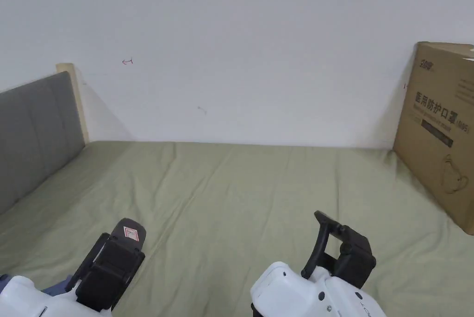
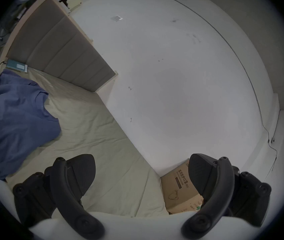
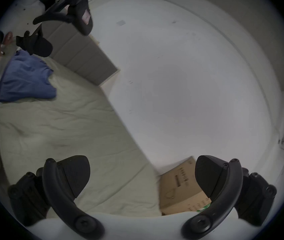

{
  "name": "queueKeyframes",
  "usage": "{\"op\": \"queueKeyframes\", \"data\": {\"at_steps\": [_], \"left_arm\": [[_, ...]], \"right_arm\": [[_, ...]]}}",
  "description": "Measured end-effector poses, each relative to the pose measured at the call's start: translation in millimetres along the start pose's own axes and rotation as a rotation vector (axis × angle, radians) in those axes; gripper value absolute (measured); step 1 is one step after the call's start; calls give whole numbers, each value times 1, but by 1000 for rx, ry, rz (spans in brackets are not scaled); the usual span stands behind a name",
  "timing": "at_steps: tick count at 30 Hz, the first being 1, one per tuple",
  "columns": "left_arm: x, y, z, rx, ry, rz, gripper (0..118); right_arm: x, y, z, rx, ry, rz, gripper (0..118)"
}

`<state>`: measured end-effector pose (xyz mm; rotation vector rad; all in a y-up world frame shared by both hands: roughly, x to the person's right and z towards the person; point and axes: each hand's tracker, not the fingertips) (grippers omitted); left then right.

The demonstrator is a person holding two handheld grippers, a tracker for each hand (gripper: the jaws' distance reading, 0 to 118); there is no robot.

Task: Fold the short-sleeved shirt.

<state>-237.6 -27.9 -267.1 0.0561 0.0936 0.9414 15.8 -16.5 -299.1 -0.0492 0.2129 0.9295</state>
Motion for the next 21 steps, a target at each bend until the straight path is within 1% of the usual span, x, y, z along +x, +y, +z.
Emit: {"op": "queueKeyframes", "data": {"at_steps": [1,2,3,4,6,8,9,10,11,12,13,14,15,16,18,20,21], "left_arm": [[4,1,0,27,-20,-15,110],[9,5,0,32,-33,-65,110],[19,9,-2,21,-31,-161,110],[28,11,-4,14,-24,-252,110],[54,10,-8,-15,3,-531,111],[72,2,-5,7,-4,-753,116],[77,-5,-6,45,4,-811,118],[79,-10,-4,58,7,-880,118],[78,-14,-3,45,-4,-906,118],[77,-18,-3,23,-1,-921,118],[74,-19,-5,-10,9,-924,118],[73,-20,-5,-50,19,-928,118],[73,-23,-6,-77,13,-974,118],[73,-25,-7,-78,12,-1034,118],[75,-29,-8,-57,16,-1083,118],[78,-26,-7,-63,-7,-1053,118],[79,-24,-8,-68,-35,-1019,118]], "right_arm": [[4,-1,0,14,-22,-35,118],[9,-1,0,22,-40,-86,118],[19,0,1,26,-55,-180,118],[31,0,2,30,-48,-290,118],[60,-5,4,39,-55,-565,118],[78,-18,6,44,-88,-819,118],[84,-28,6,20,-125,-950,118],[88,-41,7,5,-127,-1055,118],[88,-53,8,-6,-137,-1129,118],[85,-66,9,-35,-168,-1182,118],[81,-74,10,-81,-195,-1198,118],[77,-79,8,-139,-205,-1182,118],[75,-83,7,-170,-209,-1142,118],[73,-84,7,-167,-202,-1102,118],[72,-75,6,-145,-198,-1008,118],[73,-66,7,-107,-225,-940,118],[74,-62,7,-86,-221,-919,118]]}}
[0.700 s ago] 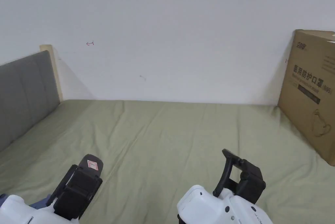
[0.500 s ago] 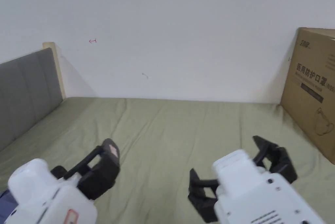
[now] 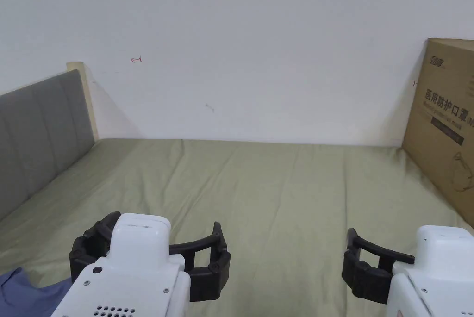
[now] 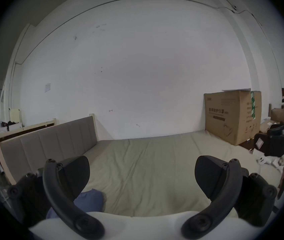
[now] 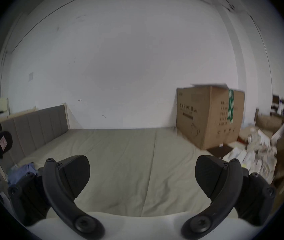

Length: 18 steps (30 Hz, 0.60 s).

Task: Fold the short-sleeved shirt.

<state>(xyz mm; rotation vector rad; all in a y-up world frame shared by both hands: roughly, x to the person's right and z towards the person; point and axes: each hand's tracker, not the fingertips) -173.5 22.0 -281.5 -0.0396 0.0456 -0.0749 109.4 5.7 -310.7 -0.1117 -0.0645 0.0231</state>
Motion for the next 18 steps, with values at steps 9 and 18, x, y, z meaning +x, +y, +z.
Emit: {"op": "queueKeyframes", "data": {"at_steps": [9,18], "left_arm": [[0,-3,-1,-23,37,-23,45],[-9,-5,-8,-84,5,45,0]], "right_arm": [[-12,-7,1,-40,-34,-3,32],[-11,-5,0,-72,-8,13,1]]}}
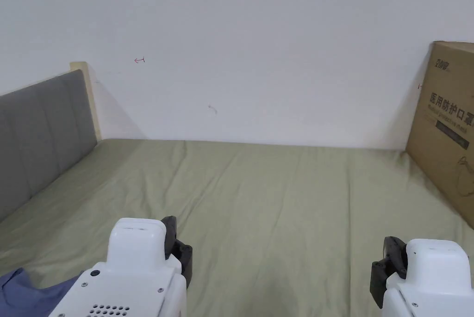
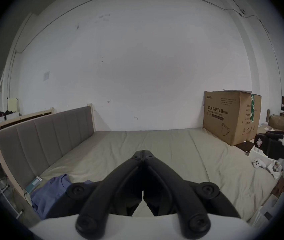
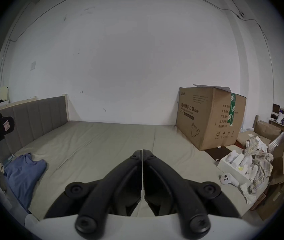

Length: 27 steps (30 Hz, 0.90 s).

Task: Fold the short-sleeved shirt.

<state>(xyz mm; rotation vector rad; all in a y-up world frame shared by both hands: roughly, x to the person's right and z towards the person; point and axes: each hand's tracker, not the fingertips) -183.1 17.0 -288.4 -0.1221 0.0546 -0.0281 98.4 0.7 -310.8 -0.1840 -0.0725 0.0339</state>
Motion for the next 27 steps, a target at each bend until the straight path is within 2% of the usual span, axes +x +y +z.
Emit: {"op": "queueKeyframes", "data": {"at_steps": [2,6,9,13,18,20,23,27], "left_arm": [[-5,3,2,11,10,15,0],[-22,11,13,27,32,53,0],[-43,16,28,48,109,60,0],[-78,16,53,54,269,75,0],[-113,12,83,36,445,51,0],[-124,9,88,25,475,64,0],[-141,2,88,9,497,103,0],[-152,-12,77,-43,517,100,0]], "right_arm": [[-1,4,0,-3,17,-25,1],[-16,11,-2,17,69,6,1],[-38,19,-5,13,181,-15,1],[-82,24,-9,22,323,41,1],[-130,23,-9,-7,506,53,1],[-146,19,-7,-10,532,83,1],[-162,15,-6,-36,584,88,1],[-174,8,-10,-63,602,108,1]]}}
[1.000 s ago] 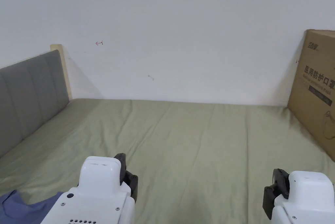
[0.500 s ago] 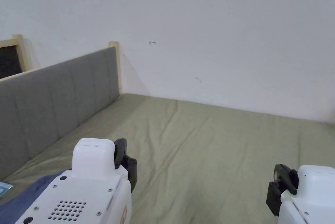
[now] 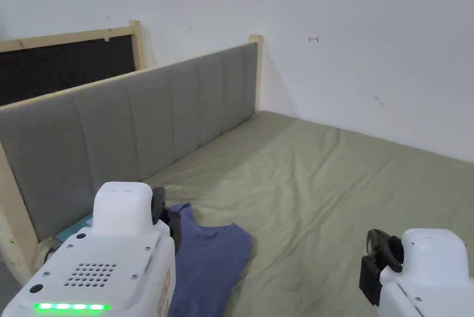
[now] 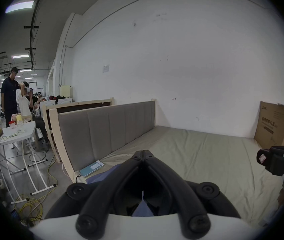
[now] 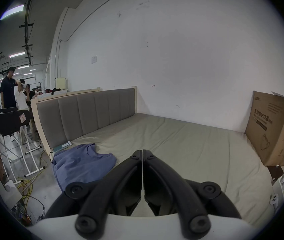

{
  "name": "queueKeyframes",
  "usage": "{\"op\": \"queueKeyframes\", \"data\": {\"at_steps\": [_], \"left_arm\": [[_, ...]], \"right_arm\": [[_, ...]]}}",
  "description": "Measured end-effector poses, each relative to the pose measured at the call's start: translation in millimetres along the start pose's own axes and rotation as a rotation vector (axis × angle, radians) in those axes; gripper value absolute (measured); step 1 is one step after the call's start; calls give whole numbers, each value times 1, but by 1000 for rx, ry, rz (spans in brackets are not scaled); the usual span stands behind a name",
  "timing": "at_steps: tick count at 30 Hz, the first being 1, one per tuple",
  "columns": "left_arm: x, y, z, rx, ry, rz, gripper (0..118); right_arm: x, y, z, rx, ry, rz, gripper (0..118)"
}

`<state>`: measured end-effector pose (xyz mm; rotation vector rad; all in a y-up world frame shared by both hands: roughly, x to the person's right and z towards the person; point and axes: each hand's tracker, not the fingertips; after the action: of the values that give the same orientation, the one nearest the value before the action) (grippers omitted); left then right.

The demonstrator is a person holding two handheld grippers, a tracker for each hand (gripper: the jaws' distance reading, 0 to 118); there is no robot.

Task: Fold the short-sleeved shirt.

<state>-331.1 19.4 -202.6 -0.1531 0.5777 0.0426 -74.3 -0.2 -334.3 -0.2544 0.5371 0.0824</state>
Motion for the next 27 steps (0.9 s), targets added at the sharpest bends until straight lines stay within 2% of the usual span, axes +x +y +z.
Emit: {"op": "queueKeyframes", "data": {"at_steps": [6,7,8,10,11,14,17,21,24,25,26,27], "left_arm": [[-8,-46,-54,-113,-45,86,0],[-10,-60,-65,-161,-49,81,6],[-10,-71,-75,-207,-37,81,33],[-7,-94,-96,-312,-25,19,96],[-6,-104,-104,-328,-30,3,117],[-2,-126,-136,-343,-26,-2,113],[-1,-146,-184,-513,-26,29,113],[-1,-178,-234,-604,-69,76,113],[-1,-209,-266,-798,-72,61,110],[3,-218,-269,-822,-37,16,100],[5,-216,-262,-739,-60,-8,98],[9,-213,-259,-739,-37,-13,96]], "right_arm": [[0,-15,-22,-82,0,-16,1],[0,-19,-26,-102,6,-23,1],[0,-23,-32,-118,9,-24,1],[0,-31,-40,-153,14,-20,1],[-1,-34,-44,-163,14,-18,1],[-1,-44,-57,-202,11,-17,1],[2,-52,-68,-243,14,-21,1],[8,-64,-77,-285,-5,-4,1],[17,-70,-82,-327,-19,-27,1],[20,-72,-82,-335,-21,-40,1],[22,-73,-83,-340,-25,-46,1],[24,-74,-84,-347,-33,-49,1]]}}
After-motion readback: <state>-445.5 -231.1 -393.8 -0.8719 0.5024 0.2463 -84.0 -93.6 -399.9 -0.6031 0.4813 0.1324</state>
